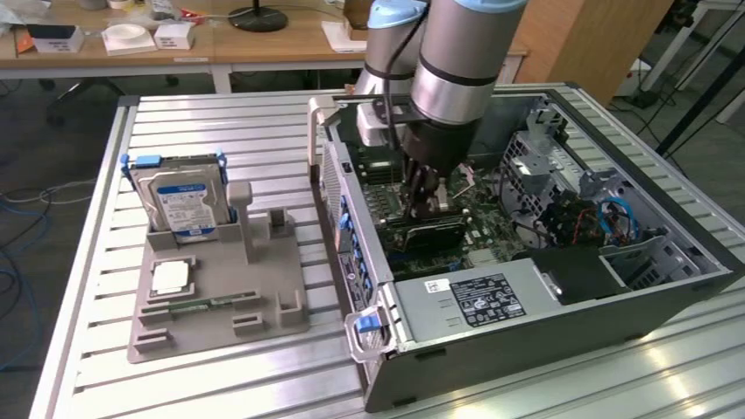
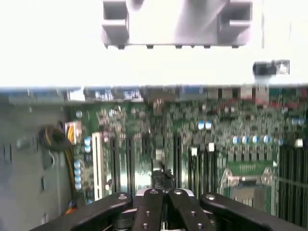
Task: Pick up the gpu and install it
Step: 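Press down on the gpu until it lock into place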
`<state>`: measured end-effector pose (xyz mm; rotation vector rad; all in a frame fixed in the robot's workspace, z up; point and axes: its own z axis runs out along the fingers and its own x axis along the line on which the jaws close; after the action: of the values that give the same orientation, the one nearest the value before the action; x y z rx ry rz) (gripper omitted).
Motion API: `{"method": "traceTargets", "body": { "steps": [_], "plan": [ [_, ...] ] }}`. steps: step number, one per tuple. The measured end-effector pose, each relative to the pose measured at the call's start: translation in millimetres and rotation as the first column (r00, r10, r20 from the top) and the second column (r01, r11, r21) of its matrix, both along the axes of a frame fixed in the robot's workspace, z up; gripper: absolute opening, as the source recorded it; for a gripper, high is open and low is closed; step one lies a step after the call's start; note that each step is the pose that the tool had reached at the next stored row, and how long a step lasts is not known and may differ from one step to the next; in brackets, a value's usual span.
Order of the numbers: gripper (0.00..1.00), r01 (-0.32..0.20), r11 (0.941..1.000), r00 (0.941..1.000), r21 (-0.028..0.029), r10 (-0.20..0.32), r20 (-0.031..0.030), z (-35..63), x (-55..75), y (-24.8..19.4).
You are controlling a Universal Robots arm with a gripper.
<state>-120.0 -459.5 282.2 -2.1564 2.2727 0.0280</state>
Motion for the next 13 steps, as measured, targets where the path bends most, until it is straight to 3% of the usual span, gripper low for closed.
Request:
{"method": "traceTargets", "body": {
  "steps": [6,10,13],
  "plan": [
    [0.11,0.000,1.0000,1.0000,0.0030,0.000,0.0000,22.8,-30.1,-0.1],
    [0.11,0.000,1.0000,1.0000,0.0029,0.000,0.0035,24.6,-47.4,-0.1],
    [0.11,0.000,1.0000,1.0000,0.0030,0.000,0.0042,24.4,-51.0,-0.1]
  ]
}}
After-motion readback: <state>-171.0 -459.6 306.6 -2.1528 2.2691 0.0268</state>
